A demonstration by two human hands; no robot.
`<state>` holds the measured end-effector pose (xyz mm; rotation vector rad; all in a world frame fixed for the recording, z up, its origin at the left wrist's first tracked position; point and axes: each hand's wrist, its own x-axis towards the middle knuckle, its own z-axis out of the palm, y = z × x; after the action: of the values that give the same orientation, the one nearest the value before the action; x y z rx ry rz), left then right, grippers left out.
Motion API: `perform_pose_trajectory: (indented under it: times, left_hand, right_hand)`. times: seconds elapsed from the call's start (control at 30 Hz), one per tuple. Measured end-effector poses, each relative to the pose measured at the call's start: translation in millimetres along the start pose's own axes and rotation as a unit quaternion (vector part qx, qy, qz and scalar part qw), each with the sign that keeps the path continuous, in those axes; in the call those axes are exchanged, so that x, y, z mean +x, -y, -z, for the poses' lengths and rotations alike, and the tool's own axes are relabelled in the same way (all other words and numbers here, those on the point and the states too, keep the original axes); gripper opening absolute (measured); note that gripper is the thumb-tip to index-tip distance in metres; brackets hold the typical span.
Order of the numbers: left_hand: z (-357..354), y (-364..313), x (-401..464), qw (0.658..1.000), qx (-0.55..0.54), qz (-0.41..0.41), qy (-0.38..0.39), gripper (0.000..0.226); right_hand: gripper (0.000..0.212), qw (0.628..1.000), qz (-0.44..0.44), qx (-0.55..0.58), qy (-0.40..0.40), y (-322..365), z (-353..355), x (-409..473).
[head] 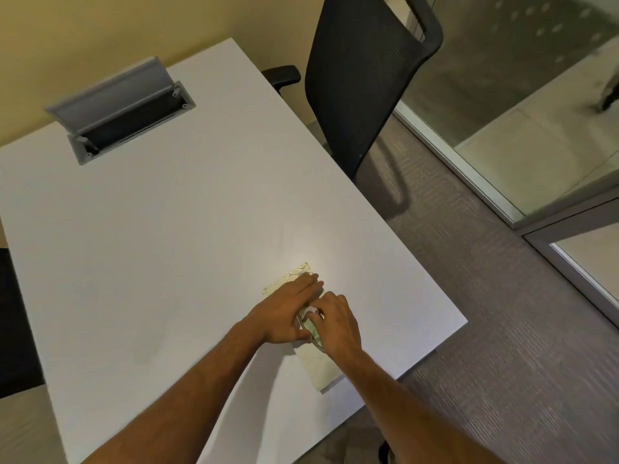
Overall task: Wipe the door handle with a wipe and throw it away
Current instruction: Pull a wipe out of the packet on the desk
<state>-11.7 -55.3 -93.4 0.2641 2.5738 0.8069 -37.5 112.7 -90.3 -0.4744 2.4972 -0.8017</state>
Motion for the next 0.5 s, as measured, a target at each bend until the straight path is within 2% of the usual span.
perform_pose_trajectory:
  times: [0.2,0.37,0.5]
  left_hand:
    - [-7,6,3,1.0,0.008,-0.003,0.013,0.107]
    - [-6,3,2,1.0,-0.004,-0.001,0.017,0.097]
    - [-7,1,2,1.0,0.001,0.01,0.028,0.099]
  right_hand:
    - [0.022,0.996,-0.015,0.085,0.016,-11,4,-6]
    - [0.02,0.967,-0.09,0.236,0.035,-16,13,-9]
    - [0.013,0.95,-0.106,0.292,0.015,-15,21,-12]
